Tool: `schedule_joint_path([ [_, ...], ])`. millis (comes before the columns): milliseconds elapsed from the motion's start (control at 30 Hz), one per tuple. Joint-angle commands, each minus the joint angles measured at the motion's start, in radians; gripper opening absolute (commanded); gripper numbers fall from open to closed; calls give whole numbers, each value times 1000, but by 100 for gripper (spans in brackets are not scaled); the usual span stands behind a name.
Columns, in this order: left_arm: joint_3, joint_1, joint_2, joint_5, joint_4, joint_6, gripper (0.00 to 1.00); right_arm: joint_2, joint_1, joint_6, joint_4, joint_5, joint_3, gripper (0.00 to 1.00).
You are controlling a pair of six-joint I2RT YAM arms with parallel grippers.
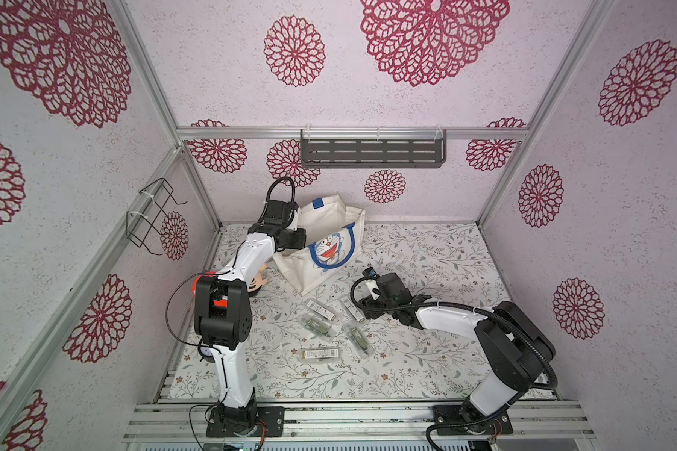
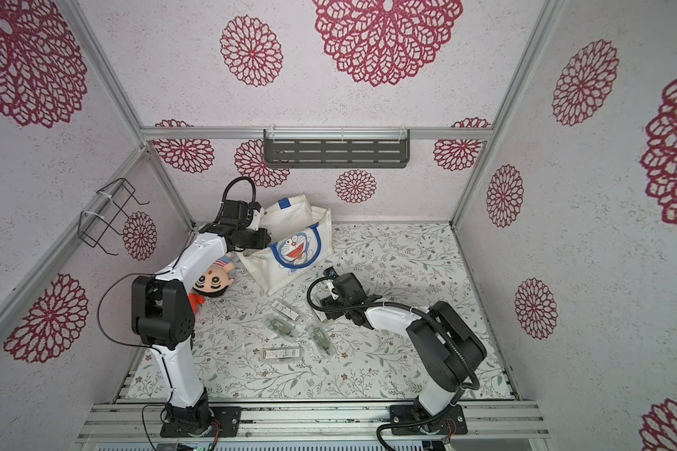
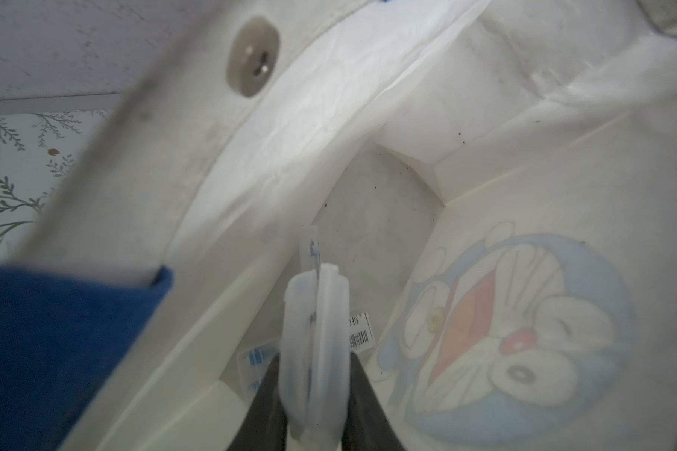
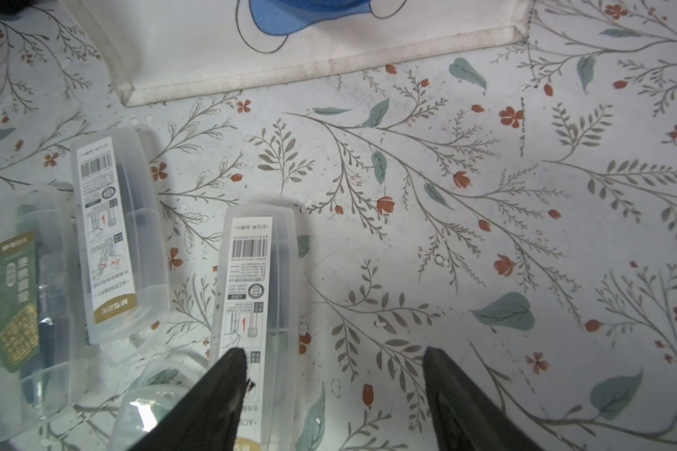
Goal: Put the compass set into the canvas bag
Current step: Place the compass set in the canvas bag.
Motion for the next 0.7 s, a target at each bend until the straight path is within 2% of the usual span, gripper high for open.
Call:
schedule_joint_path([
  [0,-10,-23,-66,-20,-102,35,21,3,14,-4,-30,7,32,77],
  [67,-5,-31,-74,-34,-124,44,22,7,21,6,-31,6,31,77],
  [433,62,-39,-39,-18,-162,52,46,86,62,42,-46,-7,75,78],
  [667,69,-47,-95,-14,-150,40,56,112,75,45,-101,21,99,76],
])
